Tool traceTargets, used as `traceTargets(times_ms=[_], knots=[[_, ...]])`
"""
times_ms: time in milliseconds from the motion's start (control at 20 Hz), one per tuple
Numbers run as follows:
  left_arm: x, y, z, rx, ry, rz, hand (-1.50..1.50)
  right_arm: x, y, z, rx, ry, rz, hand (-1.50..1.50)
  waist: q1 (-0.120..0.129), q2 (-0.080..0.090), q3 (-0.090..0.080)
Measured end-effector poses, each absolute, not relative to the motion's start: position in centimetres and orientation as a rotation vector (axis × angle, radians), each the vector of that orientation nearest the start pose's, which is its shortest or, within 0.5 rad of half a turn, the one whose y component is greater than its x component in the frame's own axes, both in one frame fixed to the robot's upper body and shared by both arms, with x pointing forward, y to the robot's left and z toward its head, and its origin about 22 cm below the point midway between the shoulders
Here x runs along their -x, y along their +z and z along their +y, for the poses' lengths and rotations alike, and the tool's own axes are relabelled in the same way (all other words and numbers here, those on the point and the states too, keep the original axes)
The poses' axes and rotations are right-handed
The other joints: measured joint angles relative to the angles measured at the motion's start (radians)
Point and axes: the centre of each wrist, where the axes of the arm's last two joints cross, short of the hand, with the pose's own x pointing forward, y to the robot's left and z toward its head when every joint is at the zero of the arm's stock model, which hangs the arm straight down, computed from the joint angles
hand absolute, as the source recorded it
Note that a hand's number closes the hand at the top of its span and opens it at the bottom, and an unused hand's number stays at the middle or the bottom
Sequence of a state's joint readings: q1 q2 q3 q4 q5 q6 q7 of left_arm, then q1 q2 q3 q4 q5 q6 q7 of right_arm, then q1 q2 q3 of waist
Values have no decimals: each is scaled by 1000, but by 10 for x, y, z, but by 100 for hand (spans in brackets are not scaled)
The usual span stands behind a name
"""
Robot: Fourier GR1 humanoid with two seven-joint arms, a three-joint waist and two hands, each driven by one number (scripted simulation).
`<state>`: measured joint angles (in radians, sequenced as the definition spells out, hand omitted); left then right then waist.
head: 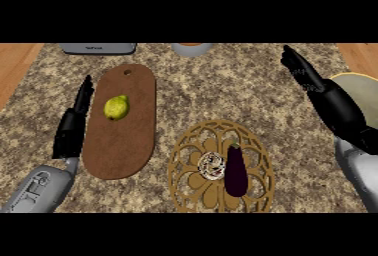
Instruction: Pick the cupcake from the placemat and place it in the bowl
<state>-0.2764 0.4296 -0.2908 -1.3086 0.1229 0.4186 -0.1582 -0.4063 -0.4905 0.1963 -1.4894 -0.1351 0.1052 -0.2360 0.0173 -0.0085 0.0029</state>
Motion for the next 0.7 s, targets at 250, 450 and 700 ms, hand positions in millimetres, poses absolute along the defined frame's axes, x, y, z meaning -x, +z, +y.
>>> traceTargets(times_ms=[250, 450, 700], knots=[[-293, 20, 251, -304, -188, -1690, 0, -296, 63, -197, -29, 586, -1770, 150, -8, 0, -4], [-287, 13, 240, -216, -137, -1634, 0, -283, 34, -194, 241, 549, -1661, -150, -45, -9, -12], [-282, 11, 227, -136, -94, -1596, 0, -242, 7, -143, 341, 197, -1773, -150, -56, -8, -4]])
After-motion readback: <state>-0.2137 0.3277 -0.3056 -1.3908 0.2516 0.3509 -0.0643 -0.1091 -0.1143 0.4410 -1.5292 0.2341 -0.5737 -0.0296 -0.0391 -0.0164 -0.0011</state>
